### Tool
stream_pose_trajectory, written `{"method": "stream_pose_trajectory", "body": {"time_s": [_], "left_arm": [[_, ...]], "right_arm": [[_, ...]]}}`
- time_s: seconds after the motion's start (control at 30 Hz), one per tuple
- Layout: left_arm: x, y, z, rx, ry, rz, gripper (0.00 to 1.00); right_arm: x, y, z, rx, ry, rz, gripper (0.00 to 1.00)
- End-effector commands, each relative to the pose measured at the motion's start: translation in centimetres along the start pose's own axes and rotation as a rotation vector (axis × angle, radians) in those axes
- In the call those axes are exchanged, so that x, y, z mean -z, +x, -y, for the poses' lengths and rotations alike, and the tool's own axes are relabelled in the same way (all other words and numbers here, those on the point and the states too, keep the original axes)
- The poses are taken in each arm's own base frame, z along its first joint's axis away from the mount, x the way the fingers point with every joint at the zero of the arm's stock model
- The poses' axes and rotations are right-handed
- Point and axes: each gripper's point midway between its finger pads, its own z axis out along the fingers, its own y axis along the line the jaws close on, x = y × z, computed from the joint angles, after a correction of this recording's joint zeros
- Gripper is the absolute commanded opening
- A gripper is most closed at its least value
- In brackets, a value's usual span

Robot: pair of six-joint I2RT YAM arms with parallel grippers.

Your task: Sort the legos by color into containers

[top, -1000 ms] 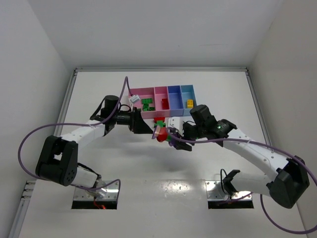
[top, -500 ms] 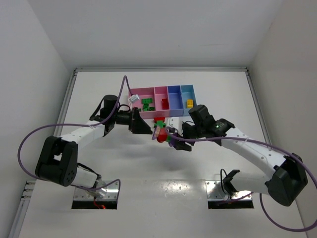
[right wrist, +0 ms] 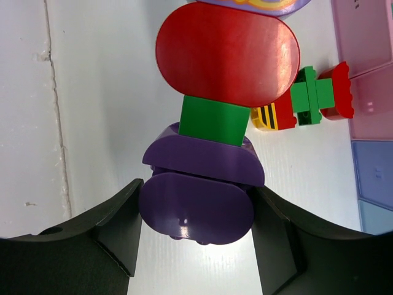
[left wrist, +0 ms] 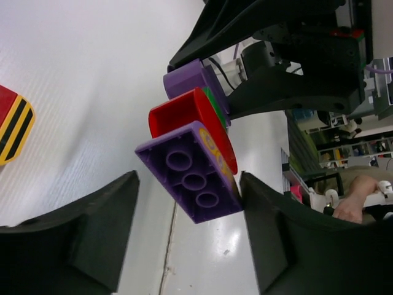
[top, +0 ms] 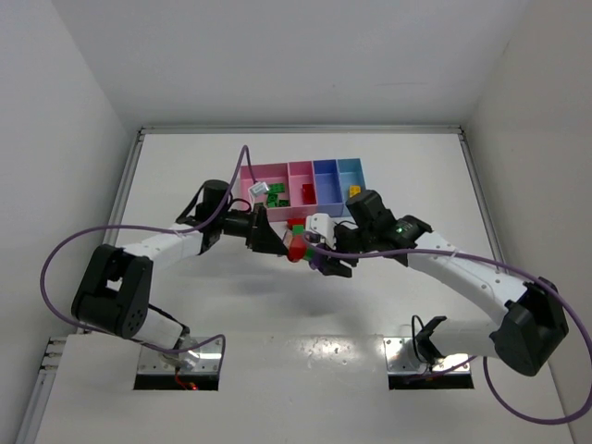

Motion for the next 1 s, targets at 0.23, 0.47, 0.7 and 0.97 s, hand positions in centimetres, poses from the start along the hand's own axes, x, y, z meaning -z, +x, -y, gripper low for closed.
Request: {"method": "stream_pose_trajectory", "body": {"time_s": [0.23,0.47,0.7,0.97], "left_arm": [[0.0,-1.2,1.2,-0.093,0.026,0.014,0.13],[1.2,-1.1,1.9,-0.168,-0.022,0.064,0.03],[3.7,-2.9,1.1,-0.235,-0.182,0.185,0.0],[6.7,-4.6,2.2,-0.349,-0.304,0.306,0.0]], "right_arm": [[0.0,-1.1,0.0,0.034,0.014,0.035,0.0],[0.8,1.1,-0.2,0.038,0.071,0.004,0.0],[0.7,-2.0,7.1,0.001,0.338,0.057,0.0],[0.6,-5.7,19.5,-0.126,0.601,0.171,0.0]]}}
